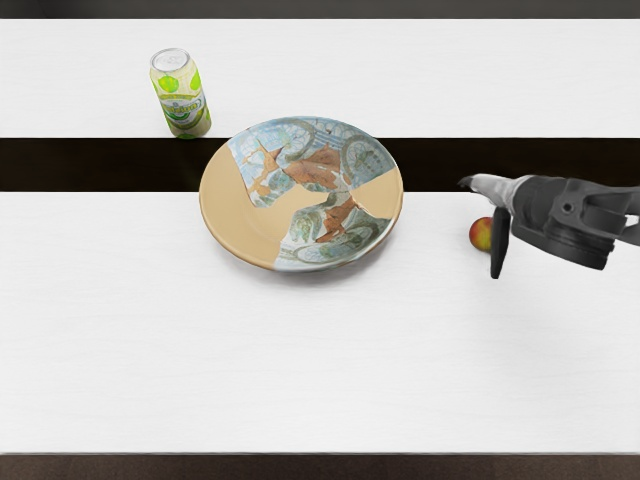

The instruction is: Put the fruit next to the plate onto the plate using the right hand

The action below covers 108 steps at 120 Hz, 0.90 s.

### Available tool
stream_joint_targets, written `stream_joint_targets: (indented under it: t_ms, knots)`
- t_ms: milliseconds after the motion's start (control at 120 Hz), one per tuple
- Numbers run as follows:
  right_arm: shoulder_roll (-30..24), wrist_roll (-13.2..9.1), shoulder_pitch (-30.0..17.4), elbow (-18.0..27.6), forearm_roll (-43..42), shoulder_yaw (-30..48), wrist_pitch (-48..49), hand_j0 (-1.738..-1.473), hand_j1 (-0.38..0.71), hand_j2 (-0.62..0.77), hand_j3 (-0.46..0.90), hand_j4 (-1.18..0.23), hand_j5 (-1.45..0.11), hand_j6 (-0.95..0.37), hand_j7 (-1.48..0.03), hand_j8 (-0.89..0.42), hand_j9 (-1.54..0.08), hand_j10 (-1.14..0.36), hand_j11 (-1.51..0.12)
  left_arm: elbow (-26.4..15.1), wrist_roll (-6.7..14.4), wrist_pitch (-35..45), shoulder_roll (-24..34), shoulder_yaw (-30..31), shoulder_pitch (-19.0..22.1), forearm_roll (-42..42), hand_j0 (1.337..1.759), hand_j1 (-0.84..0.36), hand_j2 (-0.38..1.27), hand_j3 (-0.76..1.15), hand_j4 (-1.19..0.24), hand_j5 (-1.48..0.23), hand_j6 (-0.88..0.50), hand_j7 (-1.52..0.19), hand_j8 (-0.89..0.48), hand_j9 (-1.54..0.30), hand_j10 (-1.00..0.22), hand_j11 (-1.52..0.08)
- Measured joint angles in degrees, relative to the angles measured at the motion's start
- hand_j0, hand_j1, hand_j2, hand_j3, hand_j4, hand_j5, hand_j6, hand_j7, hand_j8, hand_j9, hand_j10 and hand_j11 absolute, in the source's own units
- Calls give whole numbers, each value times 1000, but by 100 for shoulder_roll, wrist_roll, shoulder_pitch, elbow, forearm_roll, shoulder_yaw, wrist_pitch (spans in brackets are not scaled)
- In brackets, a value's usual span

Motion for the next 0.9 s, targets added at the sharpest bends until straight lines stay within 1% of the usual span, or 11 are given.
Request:
stream_joint_targets:
  t_ms: [250,350,467,617,817,900]
  knots:
    - [-331,0,-250,96,-333,-30,-224,-1658,-196,-24,0,-131,-168,-133,-167,-132,-168,-131,-167,-10,0,2,0,-12,-15,-2,1658,334,3,0,-13,-16,-13,-16,-13,-16,-13,-16]
    - [-360,0,-318,111,-404,-11,-302,-1658,-132,-35,0,-184,-236,-186,-236,-185,-236,-184,-236,-15,0,3,0,-21,-16,-1,1658,334,3,0,-13,-16,-13,-16,-13,-16,-13,-16]
    - [-305,0,-365,137,-538,6,-564,-1658,-82,-43,0,-226,-291,-228,-291,-227,-291,-226,-291,-18,0,1,0,-25,-13,-2,1658,334,3,0,-13,-16,-13,-16,-13,-16,-13,-16]
    - [-176,0,-461,131,-784,-12,-915,-1658,-47,-48,0,-255,-329,-257,-328,-256,-329,-255,-329,-18,0,2,0,-26,-17,-5,1658,334,3,0,-13,-16,-13,-16,-13,-16,-13,-16]
    - [-132,0,-608,113,-917,-33,-1051,-1658,-10,-54,0,-287,-370,-288,-369,-287,-370,-286,-370,-19,0,1,0,-26,-18,-5,1658,334,3,0,-13,-16,-13,-16,-13,-16,-13,-16]
    - [-130,0,-643,108,-939,-41,-1064,-1658,24,-60,0,-315,-407,-316,-406,-316,-407,-315,-407,-19,0,1,0,-27,-18,-6,1658,335,3,0,-13,-16,-13,-16,-13,-16,-13,-16]
